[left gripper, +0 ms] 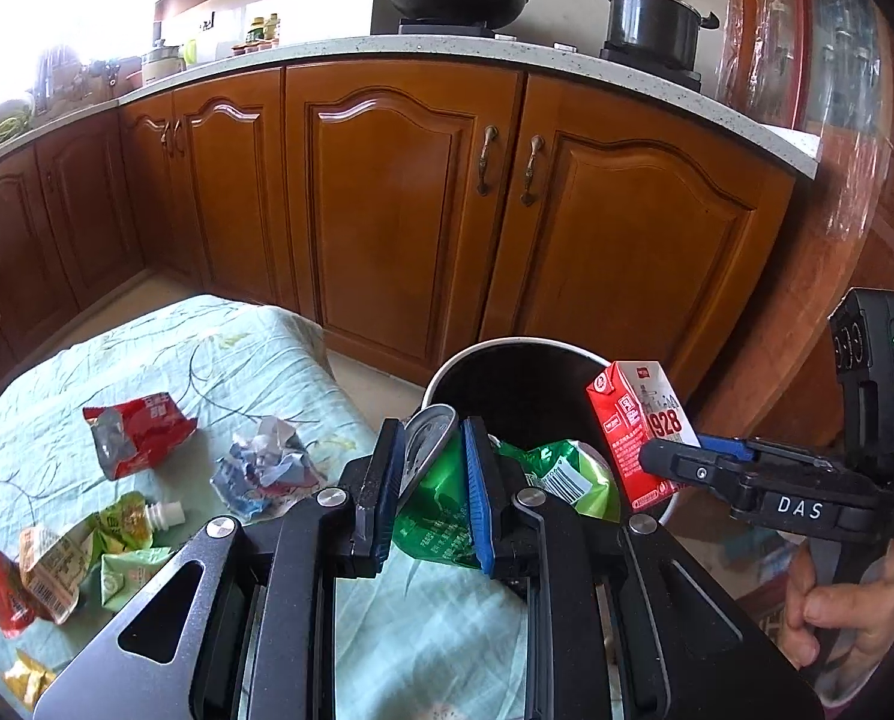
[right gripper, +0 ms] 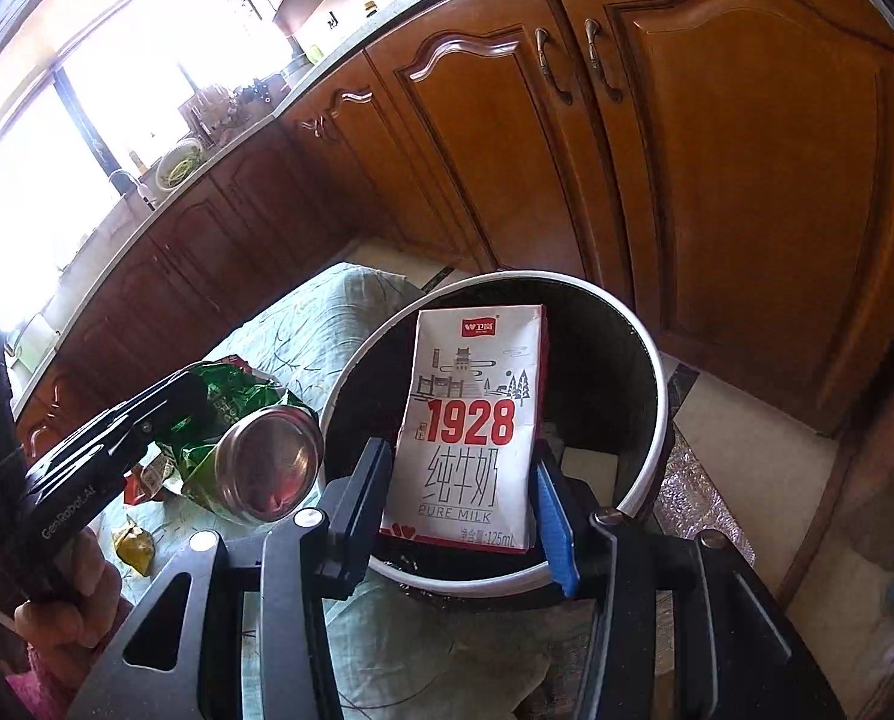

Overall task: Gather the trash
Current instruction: 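Lift the can and milk carton and carry both over the black bin, then open both tools to drop the can and carton into the bin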

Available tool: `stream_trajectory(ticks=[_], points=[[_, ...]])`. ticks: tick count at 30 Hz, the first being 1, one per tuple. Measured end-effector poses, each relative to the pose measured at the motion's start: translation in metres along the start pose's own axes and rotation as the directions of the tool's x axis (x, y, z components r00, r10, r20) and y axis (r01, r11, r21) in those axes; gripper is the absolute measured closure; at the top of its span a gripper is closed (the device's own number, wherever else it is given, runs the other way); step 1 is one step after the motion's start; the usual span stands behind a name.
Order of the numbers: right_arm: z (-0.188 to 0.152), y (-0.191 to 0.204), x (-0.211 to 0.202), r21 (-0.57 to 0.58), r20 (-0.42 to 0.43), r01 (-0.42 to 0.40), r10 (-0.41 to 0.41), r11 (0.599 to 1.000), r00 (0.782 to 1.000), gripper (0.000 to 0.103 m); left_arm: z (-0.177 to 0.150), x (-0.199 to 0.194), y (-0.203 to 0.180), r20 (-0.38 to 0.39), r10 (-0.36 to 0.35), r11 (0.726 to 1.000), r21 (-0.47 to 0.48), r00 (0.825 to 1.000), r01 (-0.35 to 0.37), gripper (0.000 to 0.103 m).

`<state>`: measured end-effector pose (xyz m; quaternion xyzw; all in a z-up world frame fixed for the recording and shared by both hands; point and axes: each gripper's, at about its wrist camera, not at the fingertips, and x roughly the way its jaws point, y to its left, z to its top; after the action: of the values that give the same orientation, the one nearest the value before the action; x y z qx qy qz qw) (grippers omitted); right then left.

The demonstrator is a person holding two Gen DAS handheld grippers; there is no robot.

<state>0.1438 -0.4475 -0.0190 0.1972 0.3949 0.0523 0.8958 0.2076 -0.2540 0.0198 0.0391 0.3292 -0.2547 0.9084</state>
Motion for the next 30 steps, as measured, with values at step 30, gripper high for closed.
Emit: stream_trajectory(ticks=[30], points=[[0.012, -0.039, 0.014, 0.087, -0.04, 0.006, -0.003, 0.996, 0.999, 0.033, 0.013, 0.064, -0.036, -0.096, 0.028, 0.997, 0.075, 0.995, -0.021, 0.064]])
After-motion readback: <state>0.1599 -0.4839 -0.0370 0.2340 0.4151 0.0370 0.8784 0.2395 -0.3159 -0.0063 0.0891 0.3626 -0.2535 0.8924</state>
